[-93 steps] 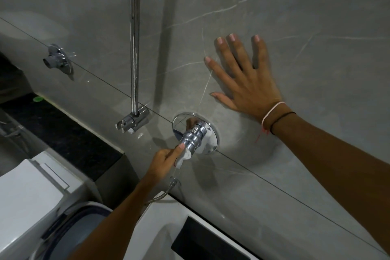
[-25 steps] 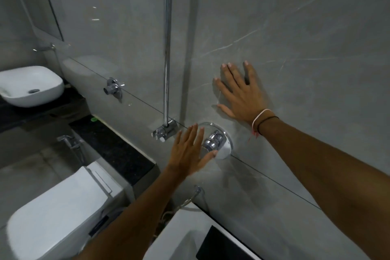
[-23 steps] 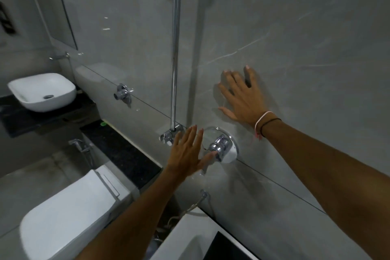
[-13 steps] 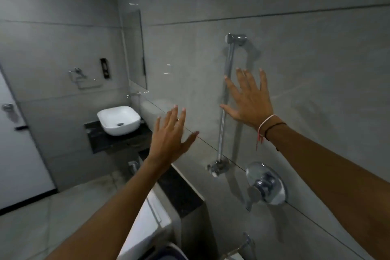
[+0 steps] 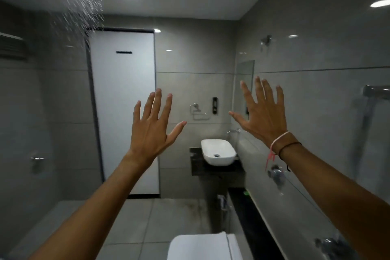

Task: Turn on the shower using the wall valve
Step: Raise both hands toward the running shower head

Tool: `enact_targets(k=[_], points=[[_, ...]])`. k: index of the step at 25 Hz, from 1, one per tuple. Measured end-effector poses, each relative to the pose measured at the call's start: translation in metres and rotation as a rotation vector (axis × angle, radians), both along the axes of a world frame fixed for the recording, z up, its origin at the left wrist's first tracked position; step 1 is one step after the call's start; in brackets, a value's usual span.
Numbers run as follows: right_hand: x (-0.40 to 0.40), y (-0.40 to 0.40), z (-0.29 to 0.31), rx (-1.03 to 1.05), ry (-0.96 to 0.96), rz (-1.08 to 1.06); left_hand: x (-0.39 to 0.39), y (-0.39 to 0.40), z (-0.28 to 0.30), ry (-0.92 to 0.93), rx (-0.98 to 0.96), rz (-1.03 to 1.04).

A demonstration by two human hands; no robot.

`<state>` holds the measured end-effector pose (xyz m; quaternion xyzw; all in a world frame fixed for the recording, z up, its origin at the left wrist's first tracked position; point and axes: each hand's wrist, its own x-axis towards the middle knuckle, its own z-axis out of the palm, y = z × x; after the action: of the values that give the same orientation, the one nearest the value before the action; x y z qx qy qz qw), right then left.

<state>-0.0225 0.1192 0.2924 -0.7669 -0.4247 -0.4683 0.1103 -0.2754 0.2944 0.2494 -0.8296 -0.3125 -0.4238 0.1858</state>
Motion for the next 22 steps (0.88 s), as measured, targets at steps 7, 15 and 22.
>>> enact_targets(k=[7, 15, 22], points=[[-0.075, 0.074, 0.025, 0.008, -0.025, 0.227, -0.118, 0.014, 0.028, -0.013, 0.029, 0.299], [-0.153, 0.118, 0.052, 0.082, -0.095, 0.420, -0.214, 0.002, 0.062, -0.021, 0.094, 0.524], [-0.207, 0.141, 0.071, 0.126, -0.115, 0.527, -0.267, -0.014, 0.081, -0.029, 0.111, 0.638]])
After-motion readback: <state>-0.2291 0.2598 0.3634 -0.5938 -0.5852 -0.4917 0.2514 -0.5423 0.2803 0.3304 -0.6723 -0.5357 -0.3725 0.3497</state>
